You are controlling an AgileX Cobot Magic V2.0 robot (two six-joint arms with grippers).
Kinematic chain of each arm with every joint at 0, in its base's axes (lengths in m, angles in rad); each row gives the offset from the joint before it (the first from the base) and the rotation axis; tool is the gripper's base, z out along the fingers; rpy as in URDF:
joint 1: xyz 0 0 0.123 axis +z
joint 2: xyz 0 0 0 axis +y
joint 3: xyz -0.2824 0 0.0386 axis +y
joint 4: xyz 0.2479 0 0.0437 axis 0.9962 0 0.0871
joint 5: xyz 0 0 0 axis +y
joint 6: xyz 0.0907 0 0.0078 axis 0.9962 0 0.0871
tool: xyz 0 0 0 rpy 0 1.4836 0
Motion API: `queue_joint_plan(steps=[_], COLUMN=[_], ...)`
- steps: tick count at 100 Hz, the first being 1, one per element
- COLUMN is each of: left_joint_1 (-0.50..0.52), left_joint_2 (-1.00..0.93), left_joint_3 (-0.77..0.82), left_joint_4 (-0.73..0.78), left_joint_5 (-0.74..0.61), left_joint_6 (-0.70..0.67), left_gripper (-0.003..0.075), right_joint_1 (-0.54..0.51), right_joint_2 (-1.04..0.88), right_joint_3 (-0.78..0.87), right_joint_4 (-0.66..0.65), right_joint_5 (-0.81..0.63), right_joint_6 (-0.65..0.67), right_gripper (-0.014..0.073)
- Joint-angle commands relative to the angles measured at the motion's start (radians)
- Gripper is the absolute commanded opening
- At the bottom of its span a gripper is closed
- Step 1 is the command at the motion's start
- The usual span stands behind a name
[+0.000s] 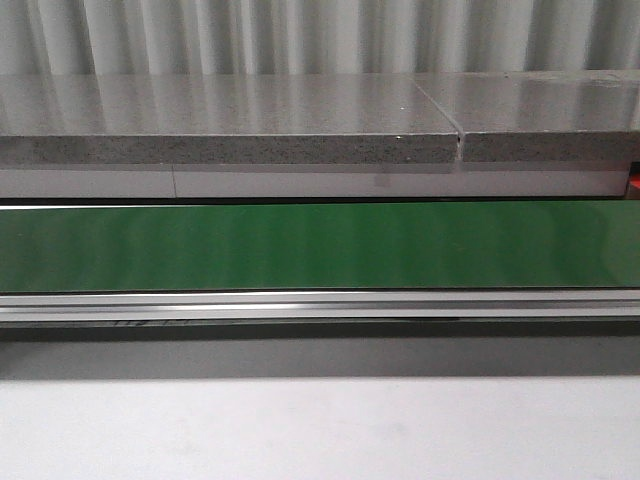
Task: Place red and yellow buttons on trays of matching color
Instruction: 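Carry the red button into the red tray and open the right gripper, then raise the right gripper back over the belt end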
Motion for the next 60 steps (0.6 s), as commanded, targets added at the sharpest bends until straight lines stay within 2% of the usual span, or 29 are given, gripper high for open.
queue_joint_plan(steps=[1,3,29,60], left_joint_1=[-0.006,-0.006,-0.006,-0.006], left_joint_2=[0.003,0.003,0.003,0.003], left_joint_3=[-0.026,-0.026,-0.026,-0.026], left_joint_4=[-0.009,-0.009,-0.009,-0.009], left_joint_5=[-0.069,-0.069,-0.069,-0.069], left_joint_6=[0.002,0.002,0.002,0.002], left_gripper=[-0.002,-0.002,-0.002,-0.002], right_joint_1=[0.035,0.045,0.18,0.262], right_joint_2=[-0.094,-0.101,-0.223,-0.415], right_joint_3=[0.004,0.008,0.099,0.305], right_joint_4=[0.003,0.003,0.04,0.042], right_joint_5=[-0.026,-0.027,-0.055,-0.234], right_joint_6=[-0.012,-0.012,-0.011,-0.011], right_gripper=[-0.0044,-0.0073,-0.0067,-0.0067])
